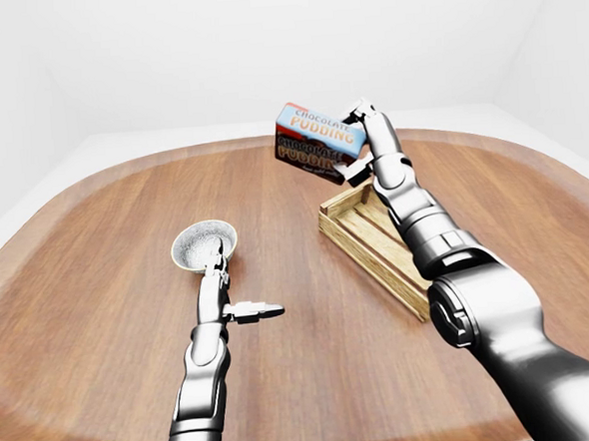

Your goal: Pick up the chocolate pudding and put it in the tray.

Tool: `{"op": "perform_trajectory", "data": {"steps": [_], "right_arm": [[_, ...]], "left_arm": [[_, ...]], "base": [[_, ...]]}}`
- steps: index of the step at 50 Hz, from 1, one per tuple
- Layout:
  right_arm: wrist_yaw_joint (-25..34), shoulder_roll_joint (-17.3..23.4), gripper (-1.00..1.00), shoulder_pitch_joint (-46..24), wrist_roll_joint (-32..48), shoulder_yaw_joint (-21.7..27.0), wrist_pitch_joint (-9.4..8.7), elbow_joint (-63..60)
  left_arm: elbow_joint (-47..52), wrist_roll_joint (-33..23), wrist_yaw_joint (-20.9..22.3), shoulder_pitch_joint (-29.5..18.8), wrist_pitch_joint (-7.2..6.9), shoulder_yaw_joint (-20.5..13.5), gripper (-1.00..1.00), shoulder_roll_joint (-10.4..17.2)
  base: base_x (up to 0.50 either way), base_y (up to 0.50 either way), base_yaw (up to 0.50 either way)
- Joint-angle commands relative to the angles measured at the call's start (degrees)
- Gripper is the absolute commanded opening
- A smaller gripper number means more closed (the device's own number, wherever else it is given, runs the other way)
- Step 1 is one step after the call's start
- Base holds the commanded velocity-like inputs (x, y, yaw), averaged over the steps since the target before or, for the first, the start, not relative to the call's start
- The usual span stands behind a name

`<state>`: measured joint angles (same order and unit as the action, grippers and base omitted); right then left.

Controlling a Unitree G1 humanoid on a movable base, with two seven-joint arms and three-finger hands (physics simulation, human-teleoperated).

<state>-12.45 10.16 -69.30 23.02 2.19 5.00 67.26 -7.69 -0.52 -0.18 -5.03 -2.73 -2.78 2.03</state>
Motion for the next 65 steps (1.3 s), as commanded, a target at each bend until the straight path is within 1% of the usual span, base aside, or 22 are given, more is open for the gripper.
{"op": "perform_trajectory", "data": {"steps": [1,13,15,16,20,22,26,28,30,33,35,38,40,41,43,49,65], "right_arm": [[-0.87,3.52,-1.00,3.07,-0.36,1.53,0.00,-1.04],[1.14,8.13,-1.00,7.07,-1.26,2.77,0.00,-3.77],[1.15,8.18,-1.00,7.14,-1.30,2.76,0.00,-3.85],[1.60,9.36,-1.00,8.30,-1.55,3.19,0.00,-4.42],[1.92,11.01,-1.00,10.45,-2.02,3.81,0.00,-5.26],[1.94,11.04,-1.00,10.54,-2.06,3.79,0.00,-5.40],[1.86,12.77,-1.00,12.83,-2.56,4.58,0.00,-4.83],[2.06,13.45,-1.00,14.01,-3.19,5.00,0.00,-5.11],[1.98,13.98,-1.00,14.92,-3.88,5.42,0.00,-5.11],[1.89,14.81,-1.00,16.71,-5.19,6.03,0.00,-5.00],[1.93,15.10,-1.00,17.56,-5.96,6.28,0.00,-5.14],[1.65,15.57,-1.00,18.62,-6.53,6.48,0.00,-4.48],[1.60,15.76,-1.00,18.94,-6.87,6.51,0.00,-4.25],[1.54,15.87,-1.00,19.24,-7.03,6.54,0.00,-4.20],[1.52,16.14,-1.00,19.82,-7.51,6.76,0.00,-4.04],[0.53,16.61,-1.00,21.64,-8.56,7.16,0.00,-2.74],[-0.35,16.01,-1.00,23.42,-9.77,6.98,0.00,-0.27]], "left_arm": [[0.22,1.02,0.50,0.24,0.75,-0.14,1.00,-0.26],[0.66,0.92,0.47,0.55,0.61,-0.05,1.00,-0.27],[0.68,0.92,0.47,0.56,0.60,-0.05,1.00,-0.27],[0.86,0.84,0.46,0.64,0.50,0.01,1.00,-0.29],[0.88,0.78,0.44,0.64,0.48,0.03,1.00,-0.31],[0.89,0.78,0.44,0.64,0.47,0.03,1.00,-0.32],[0.62,0.73,0.44,0.56,0.68,0.00,1.00,-0.29],[0.26,0.64,0.41,0.57,1.03,0.05,1.00,-0.32],[0.34,0.70,0.45,0.48,0.87,-0.01,1.00,-0.27],[0.01,0.68,0.47,0.36,1.07,-0.06,1.00,-0.23],[-0.24,0.65,0.46,0.38,1.34,-0.05,1.00,-0.25],[0.19,0.59,0.38,0.46,1.01,0.01,1.00,-0.28],[-0.02,0.59,0.37,0.38,1.15,-0.01,1.00,-0.27],[-0.36,0.54,0.35,0.37,1.47,-0.01,1.00,-0.28],[-0.07,0.54,0.33,0.41,1.23,0.02,1.00,-0.29],[-0.27,0.58,0.32,0.30,1.32,-0.02,1.00,-0.27],[0.05,0.57,0.10,0.33,1.06,-0.01,1.00,-0.31]], "base": [[0.00,0.00,0.00],[0.00,0.00,0.00],[0.00,0.00,0.00],[0.00,0.00,0.00],[0.00,0.00,0.00],[0.00,0.00,0.00],[0.00,0.00,0.00],[0.00,0.00,0.00],[0.00,0.00,0.00],[0.00,0.00,0.00],[0.00,0.00,0.00],[0.00,0.00,0.00],[0.00,0.00,0.00],[0.00,0.00,0.00],[0.00,0.00,0.00],[0.00,0.00,0.00],[0.00,0.00,0.00]]}}
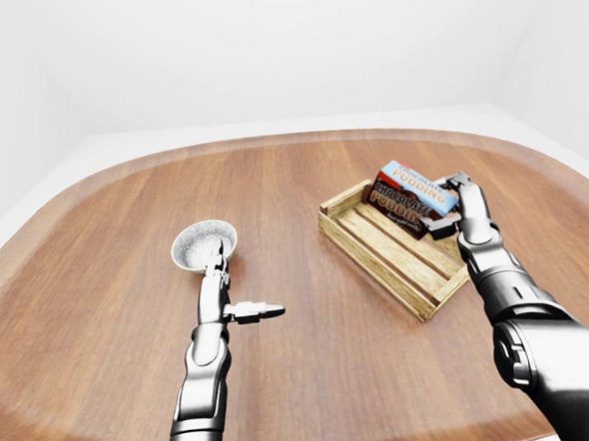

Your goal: Pick up the chocolate pudding and put it in the tray.

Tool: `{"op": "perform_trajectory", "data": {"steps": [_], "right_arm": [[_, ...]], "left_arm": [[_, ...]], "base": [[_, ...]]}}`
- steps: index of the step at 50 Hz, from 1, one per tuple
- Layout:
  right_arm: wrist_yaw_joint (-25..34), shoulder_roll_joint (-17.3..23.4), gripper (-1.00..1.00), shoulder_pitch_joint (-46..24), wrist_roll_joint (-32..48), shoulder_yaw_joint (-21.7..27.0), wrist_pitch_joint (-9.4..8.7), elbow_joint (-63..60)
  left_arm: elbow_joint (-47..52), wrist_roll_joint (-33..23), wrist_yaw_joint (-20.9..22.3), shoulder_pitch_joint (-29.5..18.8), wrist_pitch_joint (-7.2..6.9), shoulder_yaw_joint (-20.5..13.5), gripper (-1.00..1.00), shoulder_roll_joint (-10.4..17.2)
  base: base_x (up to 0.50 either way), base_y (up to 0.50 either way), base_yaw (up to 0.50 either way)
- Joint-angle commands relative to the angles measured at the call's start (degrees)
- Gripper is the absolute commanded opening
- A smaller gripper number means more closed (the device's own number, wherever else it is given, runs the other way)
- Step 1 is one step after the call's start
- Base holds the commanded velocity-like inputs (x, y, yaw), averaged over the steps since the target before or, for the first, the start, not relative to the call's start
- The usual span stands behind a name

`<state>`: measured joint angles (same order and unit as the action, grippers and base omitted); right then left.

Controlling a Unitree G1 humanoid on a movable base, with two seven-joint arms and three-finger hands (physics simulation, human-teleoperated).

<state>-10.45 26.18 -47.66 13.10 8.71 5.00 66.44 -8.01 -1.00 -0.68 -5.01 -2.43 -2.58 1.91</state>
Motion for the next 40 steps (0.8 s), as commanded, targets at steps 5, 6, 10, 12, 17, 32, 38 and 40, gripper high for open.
{"op": "perform_trajectory", "data": {"steps": [5,6,10,12,17,32,38,40], "right_arm": [[-2.70,-0.26,-1.00,2.68,-0.13,0.43,0.00,1.64],[-2.79,-0.27,-1.00,3.00,-0.29,0.53,0.00,1.77],[-2.98,-0.33,-1.00,3.35,-0.40,0.48,0.00,2.27],[-3.28,-0.59,-1.00,4.14,-0.54,0.50,0.00,2.75],[-3.69,-0.89,-1.00,4.80,-0.70,0.50,0.00,4.03],[-4.19,-1.11,-1.00,5.87,-0.53,0.42,0.00,5.19],[-4.47,-1.16,-1.00,6.39,-0.28,0.36,0.00,5.65],[-4.49,-1.17,-1.00,6.55,-0.28,0.40,0.00,5.74]], "left_arm": [[0.91,1.11,0.55,0.33,0.23,-0.23,1.00,-0.19],[0.96,1.11,0.55,0.31,0.17,-0.22,1.00,-0.19],[0.93,1.09,0.53,0.33,0.22,-0.19,1.00,-0.21],[0.90,1.10,0.55,0.25,0.19,-0.23,1.00,-0.17],[1.02,1.09,0.57,0.33,0.13,-0.21,1.00,-0.18],[0.36,1.06,0.69,0.36,0.82,-0.23,1.00,-0.16],[-0.02,1.04,0.67,0.20,1.04,-0.24,1.00,-0.15],[-0.07,1.05,0.68,0.19,1.07,-0.25,1.00,-0.14]], "base": [[0.00,0.00,0.00],[0.00,0.00,0.00],[0.00,0.00,0.00],[0.00,0.00,0.00],[0.00,0.00,0.00],[0.00,0.00,0.00],[0.00,0.00,0.00],[0.00,0.00,0.00]]}}
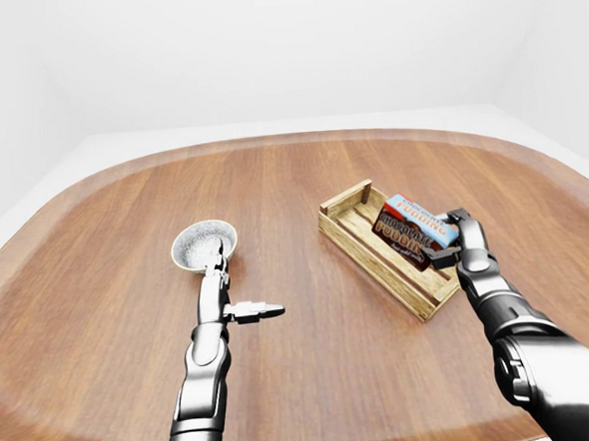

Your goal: Pick up the chocolate pudding and put it in the tray.

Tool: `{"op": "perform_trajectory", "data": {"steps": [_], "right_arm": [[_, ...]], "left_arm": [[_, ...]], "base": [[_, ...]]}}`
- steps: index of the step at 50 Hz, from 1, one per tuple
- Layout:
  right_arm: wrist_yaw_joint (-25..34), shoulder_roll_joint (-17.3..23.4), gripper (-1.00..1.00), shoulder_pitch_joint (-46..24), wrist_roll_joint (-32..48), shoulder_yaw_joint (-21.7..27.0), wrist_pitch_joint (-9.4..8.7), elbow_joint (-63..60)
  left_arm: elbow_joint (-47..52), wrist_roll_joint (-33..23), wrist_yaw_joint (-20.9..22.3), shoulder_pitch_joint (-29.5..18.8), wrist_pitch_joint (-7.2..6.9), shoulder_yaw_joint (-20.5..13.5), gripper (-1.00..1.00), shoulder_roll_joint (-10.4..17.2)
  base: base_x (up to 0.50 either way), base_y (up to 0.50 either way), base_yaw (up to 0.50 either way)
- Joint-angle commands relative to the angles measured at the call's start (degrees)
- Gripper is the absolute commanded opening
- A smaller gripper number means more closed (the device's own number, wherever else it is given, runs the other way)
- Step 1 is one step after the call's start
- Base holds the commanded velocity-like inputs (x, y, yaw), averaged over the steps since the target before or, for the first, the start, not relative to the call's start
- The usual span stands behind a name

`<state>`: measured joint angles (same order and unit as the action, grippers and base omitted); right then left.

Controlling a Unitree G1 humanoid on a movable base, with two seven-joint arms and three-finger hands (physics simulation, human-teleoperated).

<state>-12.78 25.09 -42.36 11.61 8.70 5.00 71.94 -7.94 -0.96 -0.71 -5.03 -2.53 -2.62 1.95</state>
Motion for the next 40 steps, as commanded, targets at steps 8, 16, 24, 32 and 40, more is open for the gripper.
{"op": "perform_trajectory", "data": {"steps": [8,16,24,32,40], "right_arm": [[-2.40,0.07,-1.00,2.21,1.33,0.48,0.00,0.64],[-3.22,0.70,-1.00,3.09,2.16,0.38,0.00,0.83],[-4.78,1.40,-1.00,2.78,4.54,-0.37,0.00,0.69],[-5.91,1.51,-1.00,2.61,6.50,-0.60,0.00,0.56],[-7.37,1.82,-1.00,2.97,8.25,-0.85,0.00,1.22]], "left_arm": [[0.09,0.97,0.65,0.32,1.04,-0.14,1.00,-0.22],[0.37,0.94,0.62,0.34,0.79,-0.13,1.00,-0.22],[0.37,0.98,0.63,0.34,0.78,-0.14,1.00,-0.24],[0.38,0.96,0.64,0.34,0.76,-0.13,1.00,-0.23],[0.37,0.94,0.66,0.34,0.78,-0.13,1.00,-0.22]], "base": [[0.00,0.00,0.00],[0.00,0.00,0.00],[0.00,0.00,0.00],[0.00,0.00,0.00],[0.00,0.00,0.00]]}}
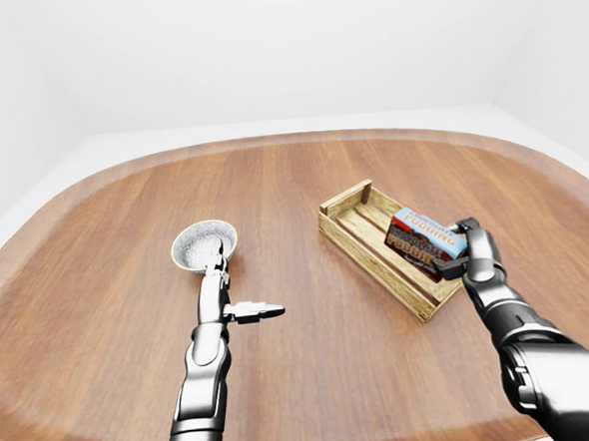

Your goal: Pick up the chocolate pudding and put it in the tray.

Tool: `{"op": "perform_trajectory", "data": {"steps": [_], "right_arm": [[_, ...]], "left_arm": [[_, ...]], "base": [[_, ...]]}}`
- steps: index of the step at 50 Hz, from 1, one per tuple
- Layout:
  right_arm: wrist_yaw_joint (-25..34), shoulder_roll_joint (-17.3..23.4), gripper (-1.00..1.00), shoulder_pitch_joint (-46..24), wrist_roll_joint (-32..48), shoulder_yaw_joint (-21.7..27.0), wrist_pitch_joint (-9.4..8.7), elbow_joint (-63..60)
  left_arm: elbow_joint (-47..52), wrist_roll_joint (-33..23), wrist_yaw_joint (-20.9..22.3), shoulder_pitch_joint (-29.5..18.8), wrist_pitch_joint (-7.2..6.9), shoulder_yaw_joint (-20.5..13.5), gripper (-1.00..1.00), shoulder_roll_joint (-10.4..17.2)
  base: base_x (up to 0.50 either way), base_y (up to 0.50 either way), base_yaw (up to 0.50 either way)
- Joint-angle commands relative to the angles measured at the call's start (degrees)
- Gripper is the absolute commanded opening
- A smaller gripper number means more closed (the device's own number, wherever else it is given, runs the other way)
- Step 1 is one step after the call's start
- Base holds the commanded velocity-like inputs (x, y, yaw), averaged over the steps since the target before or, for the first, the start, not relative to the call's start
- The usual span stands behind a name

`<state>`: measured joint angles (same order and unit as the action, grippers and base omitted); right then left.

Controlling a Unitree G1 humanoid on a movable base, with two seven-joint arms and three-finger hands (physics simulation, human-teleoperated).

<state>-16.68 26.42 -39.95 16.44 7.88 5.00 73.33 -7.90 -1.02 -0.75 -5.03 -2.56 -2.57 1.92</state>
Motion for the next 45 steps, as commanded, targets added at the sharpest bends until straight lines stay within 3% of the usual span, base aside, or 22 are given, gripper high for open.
{"op": "perform_trajectory", "data": {"steps": [1,41,45], "right_arm": [[-3.62,0.55,-1.00,0.68,3.51,0.06,0.00,-0.24],[-5.55,-1.90,-1.00,2.84,4.17,0.12,0.00,1.59],[-5.59,-2.05,-1.00,2.91,4.23,0.12,0.00,1.88]], "left_arm": [[0.34,1.01,0.69,0.33,0.78,-0.18,1.00,-0.20],[0.02,0.93,0.46,0.29,1.15,-0.19,1.00,-0.22],[-0.88,0.90,0.40,0.22,1.97,-0.20,1.00,-0.25]], "base": [[0.00,0.00,0.00],[0.00,0.00,0.00],[0.00,0.00,0.00]]}}
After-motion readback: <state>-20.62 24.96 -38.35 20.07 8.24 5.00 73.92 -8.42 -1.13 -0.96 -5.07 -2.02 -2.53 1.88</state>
